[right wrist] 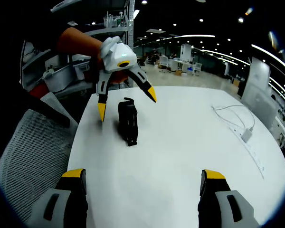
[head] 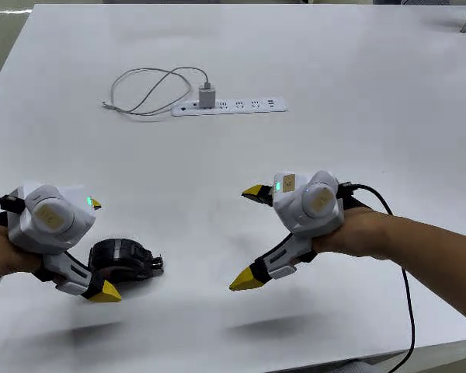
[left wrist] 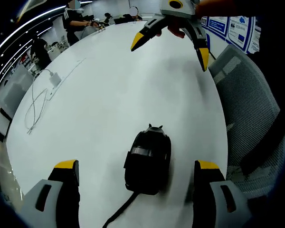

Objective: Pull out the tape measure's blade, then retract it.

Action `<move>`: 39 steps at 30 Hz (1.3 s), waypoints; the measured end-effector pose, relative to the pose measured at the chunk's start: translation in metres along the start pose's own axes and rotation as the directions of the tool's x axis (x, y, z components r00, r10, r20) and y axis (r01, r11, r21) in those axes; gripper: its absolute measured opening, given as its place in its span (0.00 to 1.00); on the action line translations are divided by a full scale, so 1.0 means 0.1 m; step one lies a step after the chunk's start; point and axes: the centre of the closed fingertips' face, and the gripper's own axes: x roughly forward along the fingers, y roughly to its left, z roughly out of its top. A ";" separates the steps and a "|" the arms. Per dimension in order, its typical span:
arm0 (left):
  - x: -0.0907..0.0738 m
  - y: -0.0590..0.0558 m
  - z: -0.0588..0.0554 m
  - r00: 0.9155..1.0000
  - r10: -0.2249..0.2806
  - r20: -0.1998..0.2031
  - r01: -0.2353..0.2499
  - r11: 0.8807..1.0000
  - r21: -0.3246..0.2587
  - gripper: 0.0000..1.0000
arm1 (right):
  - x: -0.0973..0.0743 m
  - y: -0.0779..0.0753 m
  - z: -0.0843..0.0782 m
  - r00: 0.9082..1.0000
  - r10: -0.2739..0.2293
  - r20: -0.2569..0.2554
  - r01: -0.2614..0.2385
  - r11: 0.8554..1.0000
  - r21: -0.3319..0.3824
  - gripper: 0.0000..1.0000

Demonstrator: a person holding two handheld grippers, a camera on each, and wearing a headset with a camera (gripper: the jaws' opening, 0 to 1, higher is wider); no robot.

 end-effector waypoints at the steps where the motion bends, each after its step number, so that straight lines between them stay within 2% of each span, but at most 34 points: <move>1: 0.01 0.00 0.00 1.000 0.002 -0.006 -0.002 1.000 0.013 0.99 | 0.03 0.00 -0.01 1.000 0.004 -0.005 -0.004 1.000 0.000 0.99; 3: 0.02 -0.01 0.01 1.000 -0.003 -0.003 0.003 1.000 0.026 0.97 | 0.12 0.01 -0.02 1.000 0.013 -0.014 -0.013 1.000 0.002 0.99; 6: 0.04 0.00 0.01 1.000 -0.006 -0.014 0.007 0.998 0.063 0.88 | 0.21 0.02 -0.01 1.000 0.023 -0.020 -0.023 1.000 0.007 0.99; 7: 0.04 -0.01 -0.02 0.999 -0.024 -0.030 0.027 0.993 0.115 0.76 | 0.25 0.03 0.01 1.000 0.026 -0.014 -0.026 1.000 0.010 0.99; 8: 0.05 0.05 0.03 1.000 0.005 -0.006 -0.004 0.989 0.146 0.65 | 0.29 0.02 0.02 1.000 0.028 -0.013 -0.028 1.000 0.012 0.99; 9: 0.04 0.11 0.05 0.999 0.041 0.005 -0.041 0.989 0.141 0.61 | 0.33 0.02 0.02 0.999 0.032 -0.018 -0.031 0.999 0.014 0.99; 10: 0.05 0.08 0.03 1.000 0.012 -0.003 -0.011 0.996 0.092 0.61 | 0.38 0.02 0.03 0.999 0.034 -0.027 -0.034 0.999 0.014 0.99; 11: 0.06 0.02 0.03 1.000 -0.027 0.000 0.027 0.997 0.067 0.58 | 0.41 0.01 0.04 0.999 0.034 -0.028 -0.034 0.999 0.017 0.99; 12: 0.06 0.06 0.05 1.000 -0.013 0.008 0.013 0.997 0.075 0.57 | 0.44 0.00 0.05 0.999 0.034 -0.030 -0.034 0.999 0.023 0.99; 14: 0.06 0.04 0.07 1.000 -0.028 0.012 0.027 0.997 0.072 0.55 | 0.51 0.00 0.10 0.999 0.038 -0.024 -0.037 0.999 0.032 0.99; 16: 0.07 0.01 0.08 0.999 -0.043 0.018 0.041 0.997 0.071 0.58 | 0.55 0.01 0.13 0.999 0.043 -0.023 -0.042 0.999 0.035 0.97; 17: 0.07 -0.06 0.06 0.997 -0.083 0.007 0.083 0.995 0.064 0.54 | 0.58 0.01 0.15 0.999 0.045 -0.021 -0.044 0.999 0.031 0.95; 19: 0.08 -0.06 0.06 0.997 -0.080 0.007 0.079 0.993 0.087 0.50 | 0.63 0.01 0.19 0.999 0.047 -0.018 -0.046 0.998 0.033 0.94; 20: 0.08 -0.08 0.04 0.996 -0.092 -0.001 0.092 0.992 0.091 0.44 | 0.65 0.02 0.21 0.999 0.049 -0.016 -0.049 0.998 0.033 0.95; 21: 0.08 -0.15 0.01 0.990 -0.142 -0.015 0.143 0.984 0.103 0.33 | 0.66 0.01 0.22 0.999 0.051 -0.016 -0.051 0.998 0.028 0.94; 22: 0.09 -0.17 0.01 0.991 -0.131 -0.004 0.131 0.990 0.051 0.32 | 0.68 0.02 0.23 0.998 0.054 -0.017 -0.053 0.998 0.019 0.92; 24: 0.10 -0.13 0.00 0.993 -0.120 -0.007 0.120 0.991 0.063 0.32 | 0.71 0.06 0.26 0.997 0.077 -0.009 -0.077 0.996 -0.033 0.83; 26: 0.13 -0.13 0.00 0.995 -0.102 -0.019 0.103 0.990 0.093 0.31 | 0.75 0.07 0.26 0.996 0.081 -0.021 -0.082 0.996 -0.044 0.78; 30: 0.12 -0.11 0.00 0.994 -0.108 0.011 0.107 0.992 0.072 0.31 | 0.80 0.09 0.26 0.995 0.095 -0.034 -0.097 0.992 -0.080 0.71; 34: 0.13 -0.11 0.02 0.995 -0.100 0.012 0.099 0.993 0.069 0.31 | 0.89 0.13 0.22 0.992 0.111 -0.058 -0.116 0.990 -0.085 0.65; 37: 0.13 -0.10 0.03 0.995 -0.100 0.013 0.099 0.993 0.060 0.31 | 0.97 0.18 0.23 0.988 0.137 -0.072 -0.143 0.985 -0.100 0.57; 39: 0.13 -0.10 0.04 0.994 -0.102 0.029 0.100 0.994 0.051 0.31 | 1.03 0.19 0.22 0.987 0.134 -0.090 -0.145 0.982 -0.125 0.49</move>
